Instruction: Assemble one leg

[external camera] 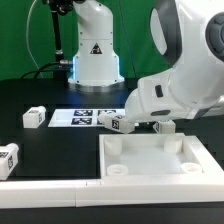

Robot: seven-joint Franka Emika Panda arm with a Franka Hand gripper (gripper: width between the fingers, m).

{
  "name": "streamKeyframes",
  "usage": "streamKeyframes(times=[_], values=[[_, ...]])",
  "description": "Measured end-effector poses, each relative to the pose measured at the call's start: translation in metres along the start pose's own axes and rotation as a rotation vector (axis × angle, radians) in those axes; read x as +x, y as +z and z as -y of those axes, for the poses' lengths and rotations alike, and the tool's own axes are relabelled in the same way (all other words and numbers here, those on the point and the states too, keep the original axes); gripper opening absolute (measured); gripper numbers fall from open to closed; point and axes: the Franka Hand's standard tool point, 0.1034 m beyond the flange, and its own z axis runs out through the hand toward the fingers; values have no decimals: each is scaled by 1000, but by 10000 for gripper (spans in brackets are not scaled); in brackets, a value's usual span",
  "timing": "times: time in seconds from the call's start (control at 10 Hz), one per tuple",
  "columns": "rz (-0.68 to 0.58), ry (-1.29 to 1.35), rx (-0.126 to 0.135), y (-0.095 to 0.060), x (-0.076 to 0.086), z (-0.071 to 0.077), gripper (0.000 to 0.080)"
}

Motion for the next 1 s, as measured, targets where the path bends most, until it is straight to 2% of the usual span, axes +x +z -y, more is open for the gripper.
streamKeyframes(times=[0.2,0.4,0.5,0.6,0.7,0.8,0.9,1.0], values=[[8,1,11,9,0,1,649],[6,-2,11,8,0,1,649],[6,-3,11,8,0,1,526],[6,-3,11,8,0,1,526],[6,-3,11,8,0,2,387],[6,-3,11,8,0,2,284],[5,-4,11,8,0,1,284],[-1,-40,11,-4,-4,-1,284]])
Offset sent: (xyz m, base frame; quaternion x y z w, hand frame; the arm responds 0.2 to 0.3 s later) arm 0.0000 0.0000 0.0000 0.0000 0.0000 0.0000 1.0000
